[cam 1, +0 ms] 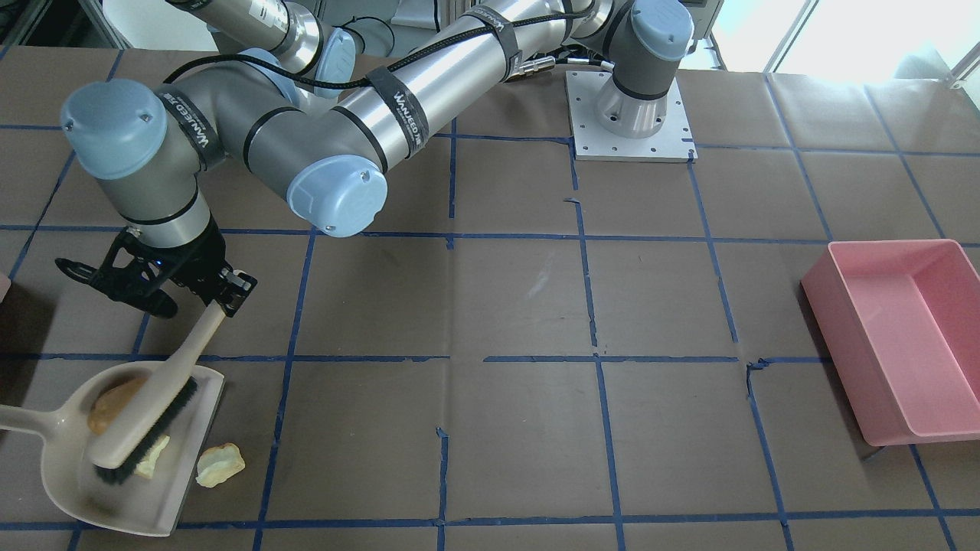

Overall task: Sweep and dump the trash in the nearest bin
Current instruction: 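Sweep the orange toy into the dustpan with the left gripper's brush, then sweep the yellow piece into the dustpan with the left gripper's brush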

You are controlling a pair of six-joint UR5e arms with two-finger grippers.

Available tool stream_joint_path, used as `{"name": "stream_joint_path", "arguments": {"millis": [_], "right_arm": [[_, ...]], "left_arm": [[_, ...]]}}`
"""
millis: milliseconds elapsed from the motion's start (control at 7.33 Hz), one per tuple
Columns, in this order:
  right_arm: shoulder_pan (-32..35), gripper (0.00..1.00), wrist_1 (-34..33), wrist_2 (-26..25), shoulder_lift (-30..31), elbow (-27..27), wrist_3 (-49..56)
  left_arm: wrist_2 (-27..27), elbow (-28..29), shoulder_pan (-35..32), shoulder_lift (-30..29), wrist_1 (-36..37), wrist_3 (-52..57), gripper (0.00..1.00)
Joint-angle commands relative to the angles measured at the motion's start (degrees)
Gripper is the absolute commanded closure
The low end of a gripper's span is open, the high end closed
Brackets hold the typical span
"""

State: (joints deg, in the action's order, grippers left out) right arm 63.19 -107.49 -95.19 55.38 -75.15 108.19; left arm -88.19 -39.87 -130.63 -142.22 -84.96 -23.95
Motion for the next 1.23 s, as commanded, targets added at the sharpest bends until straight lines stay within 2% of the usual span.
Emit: {"name": "stream_joint_path", "arguments": {"millis": [0,137,273,410,546,819,1092], "right_arm": [[0.0,1.0,0.0,0.0,0.0,0.0,0.0],[0.0,1.0,0.0,0.0,0.0,-0.1,0.0],[0.0,1.0,-0.1,0.0,0.0,-0.5,0.0],[0.0,1.0,-0.1,0.0,0.0,-0.8,0.0],[0.0,1.0,-0.1,0.1,0.1,-0.8,0.0],[0.2,1.0,-0.4,0.3,0.1,-0.9,-0.1],[0.2,1.0,-0.4,0.3,0.1,-1.1,-0.1]], "left_arm": [[0.3,0.7,3.0,-0.7,-7.6,-13.3,1.0],[0.7,0.5,3.0,-1.3,-8.0,-19.8,1.0],[2.9,0.9,3.1,-3.0,-8.8,-20.2,1.0],[4.0,0.8,3.1,-4.2,-9.6,-17.6,1.0],[7.5,0.8,3.1,-4.5,-10.7,-15.4,1.0],[7.6,1.7,3.0,-5.2,-10.5,-9.4,1.0],[7.8,2.1,2.0,-5.7,-7.0,-4.4,1.0]]}}
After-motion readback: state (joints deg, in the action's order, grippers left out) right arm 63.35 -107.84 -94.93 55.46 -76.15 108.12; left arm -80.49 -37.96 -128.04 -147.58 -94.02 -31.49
